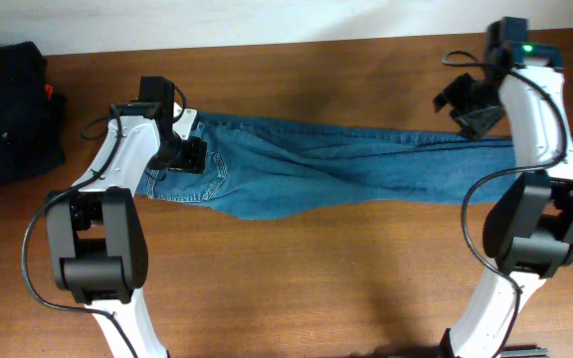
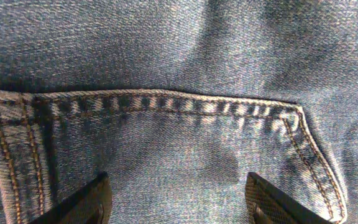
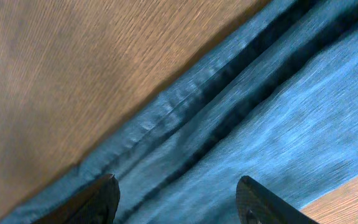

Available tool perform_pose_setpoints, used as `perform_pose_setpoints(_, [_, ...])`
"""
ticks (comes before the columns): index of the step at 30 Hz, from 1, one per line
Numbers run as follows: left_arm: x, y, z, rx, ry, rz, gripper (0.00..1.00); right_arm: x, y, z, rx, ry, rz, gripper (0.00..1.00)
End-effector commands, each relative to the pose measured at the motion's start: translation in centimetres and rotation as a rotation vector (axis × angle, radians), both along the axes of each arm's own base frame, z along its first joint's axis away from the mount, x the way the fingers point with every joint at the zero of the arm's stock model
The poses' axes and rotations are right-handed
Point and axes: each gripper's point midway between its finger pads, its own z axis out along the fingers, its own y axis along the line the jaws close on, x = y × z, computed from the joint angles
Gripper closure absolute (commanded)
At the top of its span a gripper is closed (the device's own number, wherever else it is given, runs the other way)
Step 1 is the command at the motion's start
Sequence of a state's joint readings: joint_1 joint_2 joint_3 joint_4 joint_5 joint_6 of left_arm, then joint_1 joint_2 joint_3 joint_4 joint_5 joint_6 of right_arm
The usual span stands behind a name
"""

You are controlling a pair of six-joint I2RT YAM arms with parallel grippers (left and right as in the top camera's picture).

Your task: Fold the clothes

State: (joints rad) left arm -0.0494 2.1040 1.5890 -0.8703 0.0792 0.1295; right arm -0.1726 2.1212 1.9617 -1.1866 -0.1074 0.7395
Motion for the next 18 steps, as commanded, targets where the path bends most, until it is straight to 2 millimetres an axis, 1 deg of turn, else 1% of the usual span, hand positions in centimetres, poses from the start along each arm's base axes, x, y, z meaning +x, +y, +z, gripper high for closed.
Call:
perform_pose_setpoints(1, [-0.3, 0.4, -1.0, 0.005, 0.024, 0.013, 0.31, 0.3, -0.1, 0.3, -0.067, 0.003, -0.132, 0.38])
perform_pose_setpoints(3, [-0.4, 0.4, -1.0, 0.005, 0.026, 0.013, 0.31, 0.0, 0.1, -0.4, -0.064, 0.033, -0.154, 0.43])
perform_pose_setpoints(4, [-0.4, 0.4, -1.0, 0.005, 0.027, 0.013, 0.31, -0.4, 0.1, -1.0, -0.060, 0.058, -0.171, 0.43])
perform_pose_setpoints(12, [-0.4, 0.4, -1.0, 0.005, 0.027, 0.013, 0.31, -3.5, -0.3, -4.9, -0.039, 0.207, -0.265, 0.45])
perform_pose_setpoints(15, [-0.4, 0.4, -1.0, 0.005, 0.028, 0.013, 0.30, -3.6, -0.3, -6.0, -0.033, 0.208, -0.268, 0.45])
perform_pose_setpoints(18, [-0.5, 0.4, -1.0, 0.006, 0.033, 0.013, 0.30, -3.4, -0.2, -6.5, -0.022, 0.198, -0.266, 0.46])
